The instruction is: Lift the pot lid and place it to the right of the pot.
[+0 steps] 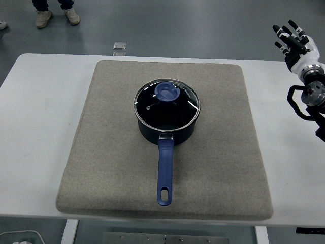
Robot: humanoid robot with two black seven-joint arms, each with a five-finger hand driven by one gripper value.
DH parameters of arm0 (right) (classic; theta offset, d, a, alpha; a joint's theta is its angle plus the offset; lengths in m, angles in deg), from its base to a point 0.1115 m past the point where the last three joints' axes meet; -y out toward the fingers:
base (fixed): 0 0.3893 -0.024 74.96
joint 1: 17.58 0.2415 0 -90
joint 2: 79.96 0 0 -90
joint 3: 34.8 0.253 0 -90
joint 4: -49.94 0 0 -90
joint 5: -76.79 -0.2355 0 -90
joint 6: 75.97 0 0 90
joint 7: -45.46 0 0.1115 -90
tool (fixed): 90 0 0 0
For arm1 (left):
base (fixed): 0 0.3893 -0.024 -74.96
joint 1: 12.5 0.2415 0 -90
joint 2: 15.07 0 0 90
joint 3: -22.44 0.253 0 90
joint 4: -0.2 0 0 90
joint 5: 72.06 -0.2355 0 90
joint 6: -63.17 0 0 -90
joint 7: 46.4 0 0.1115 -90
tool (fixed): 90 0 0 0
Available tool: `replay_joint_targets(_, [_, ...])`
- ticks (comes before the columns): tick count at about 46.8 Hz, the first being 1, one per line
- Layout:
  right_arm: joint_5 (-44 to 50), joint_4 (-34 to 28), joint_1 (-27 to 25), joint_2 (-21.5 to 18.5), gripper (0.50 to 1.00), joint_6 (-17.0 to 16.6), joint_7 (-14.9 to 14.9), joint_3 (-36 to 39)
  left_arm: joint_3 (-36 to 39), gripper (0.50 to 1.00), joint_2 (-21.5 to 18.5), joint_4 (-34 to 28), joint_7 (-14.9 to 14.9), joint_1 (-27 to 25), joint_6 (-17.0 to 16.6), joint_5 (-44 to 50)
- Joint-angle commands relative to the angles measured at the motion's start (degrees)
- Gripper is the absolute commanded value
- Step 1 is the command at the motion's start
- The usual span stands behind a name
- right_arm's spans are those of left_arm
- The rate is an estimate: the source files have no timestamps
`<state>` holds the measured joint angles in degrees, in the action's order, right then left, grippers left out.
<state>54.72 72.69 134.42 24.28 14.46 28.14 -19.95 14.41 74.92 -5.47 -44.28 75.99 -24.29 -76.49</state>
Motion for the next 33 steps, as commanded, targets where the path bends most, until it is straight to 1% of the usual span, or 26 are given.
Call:
replay_joint_targets(1, [-0.1,0.0,0.0,0.0,0.901,0.0,0.0,0.0,0.0,1.000,0.0,0.1,0.0,0.0,0.0,-0.1])
replay_joint_targets(33, [-0.3,0.0,0.1,0.3,0.901,-0.3,0.0,0.0,0.1,1.000,0.0,0.1,0.0,0.0,0.0,-0.1])
